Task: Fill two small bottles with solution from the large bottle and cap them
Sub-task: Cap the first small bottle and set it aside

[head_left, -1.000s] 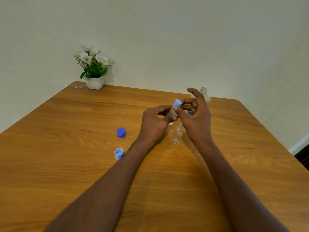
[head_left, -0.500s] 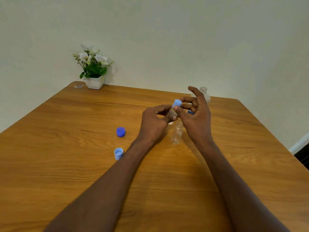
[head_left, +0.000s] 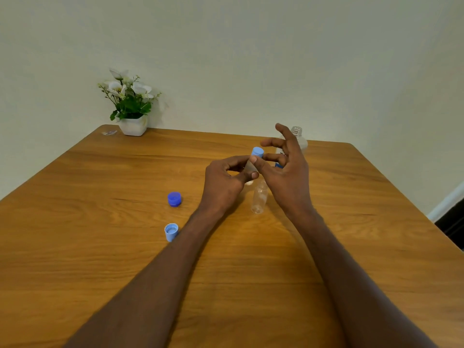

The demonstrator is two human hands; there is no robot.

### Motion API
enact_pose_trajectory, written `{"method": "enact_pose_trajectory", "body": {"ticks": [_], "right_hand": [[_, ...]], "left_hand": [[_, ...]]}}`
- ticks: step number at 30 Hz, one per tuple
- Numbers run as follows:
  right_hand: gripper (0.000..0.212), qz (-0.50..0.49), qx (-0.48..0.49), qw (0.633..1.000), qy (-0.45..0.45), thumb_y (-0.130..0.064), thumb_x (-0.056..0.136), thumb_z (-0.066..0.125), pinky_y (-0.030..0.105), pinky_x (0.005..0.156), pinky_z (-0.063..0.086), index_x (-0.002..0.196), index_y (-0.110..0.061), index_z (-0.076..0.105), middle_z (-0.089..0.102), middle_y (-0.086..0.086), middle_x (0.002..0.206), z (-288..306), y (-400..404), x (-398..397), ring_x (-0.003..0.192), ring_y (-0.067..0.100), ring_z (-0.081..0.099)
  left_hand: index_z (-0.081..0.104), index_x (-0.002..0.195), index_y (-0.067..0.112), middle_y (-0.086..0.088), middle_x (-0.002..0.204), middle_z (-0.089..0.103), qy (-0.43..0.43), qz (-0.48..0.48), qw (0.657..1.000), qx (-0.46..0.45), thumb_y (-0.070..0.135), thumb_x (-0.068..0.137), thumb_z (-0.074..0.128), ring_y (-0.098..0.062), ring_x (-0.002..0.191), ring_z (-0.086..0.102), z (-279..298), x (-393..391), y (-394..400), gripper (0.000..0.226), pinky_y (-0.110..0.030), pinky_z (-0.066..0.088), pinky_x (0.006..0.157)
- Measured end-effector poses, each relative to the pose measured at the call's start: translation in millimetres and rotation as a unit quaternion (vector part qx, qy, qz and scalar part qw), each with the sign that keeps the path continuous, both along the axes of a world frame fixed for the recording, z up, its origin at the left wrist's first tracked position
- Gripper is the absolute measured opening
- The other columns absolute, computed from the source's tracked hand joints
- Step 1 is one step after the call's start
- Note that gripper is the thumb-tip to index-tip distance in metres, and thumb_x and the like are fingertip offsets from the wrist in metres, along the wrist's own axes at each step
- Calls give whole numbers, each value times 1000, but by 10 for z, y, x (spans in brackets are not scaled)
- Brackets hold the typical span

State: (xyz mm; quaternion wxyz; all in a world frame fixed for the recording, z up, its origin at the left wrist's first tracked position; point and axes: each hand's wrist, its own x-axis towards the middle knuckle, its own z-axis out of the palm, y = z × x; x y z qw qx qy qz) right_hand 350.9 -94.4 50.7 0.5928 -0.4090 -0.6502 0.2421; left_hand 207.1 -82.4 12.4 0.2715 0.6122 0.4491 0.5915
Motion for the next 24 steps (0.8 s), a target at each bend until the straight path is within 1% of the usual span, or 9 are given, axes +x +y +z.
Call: {"method": "enact_pose_trajectory", "body": {"ticks": [3,5,7,11,13,15,18,21,24], "right_hand": [[73,-5,2,1000,-15,-13,93,79,10,76,53,156,-22,43,70,-5,123,-18,15,-6,105,2,71],[70,-20,6,1000,-20,-16,90,82,7,79,50,152,-21,47,69,-5,113,-35,25,-11,102,1,70],[71,-22,9,1000,-16,-19,88,85,11,79,52,149,-20,49,67,-4,108,-39,23,-12,101,7,70],[75,-2,5,1000,-12,-12,90,82,16,72,57,153,-21,43,67,-1,122,-32,17,-7,103,7,72],[71,-9,9,1000,-23,-10,91,80,13,76,55,152,-21,45,69,-3,120,-45,26,-8,104,6,71],[68,-24,13,999,-32,-14,89,82,10,80,52,149,-21,49,68,-5,113,-54,29,-13,103,4,70],[71,-14,6,1000,-16,-17,88,84,14,76,55,149,-21,48,66,-2,115,-47,15,-14,103,8,71],[73,4,7,1000,-14,-11,91,80,19,71,59,153,-21,44,66,-1,124,-43,14,-14,104,10,72],[68,-13,11,1000,-21,-11,89,81,13,76,55,149,-20,49,66,-3,113,-57,23,-18,100,5,70]], "left_hand": [[80,115,19,12,104,80,-9,2,1000,-4,16,83,83,-4,100,72,-3,-5,4,32,-25,56,89],[80,117,20,14,105,79,1,5,1000,-4,16,84,83,-1,100,71,-8,-1,2,33,-18,55,86],[80,116,21,15,104,79,9,4,1000,-2,16,86,82,1,100,70,-7,5,-5,31,-14,54,83],[80,117,20,13,105,79,3,4,1000,-9,19,87,81,-1,100,71,-11,4,8,31,-23,56,86],[79,119,21,13,107,79,3,9,1000,-13,20,85,83,0,101,70,-15,1,16,34,-23,55,88],[79,120,21,12,108,79,5,9,1000,-15,19,85,82,0,102,70,-9,5,7,35,-23,55,87],[80,117,20,12,105,79,6,5,1000,-11,18,87,80,-1,100,71,-4,9,-5,29,-22,55,85],[80,117,21,12,105,80,1,4,1000,-11,20,87,81,-3,100,71,-6,-3,8,30,-22,56,87],[80,117,20,12,105,79,1,4,1000,-13,18,85,82,-3,100,71,-5,0,5,32,-18,55,86]]}}
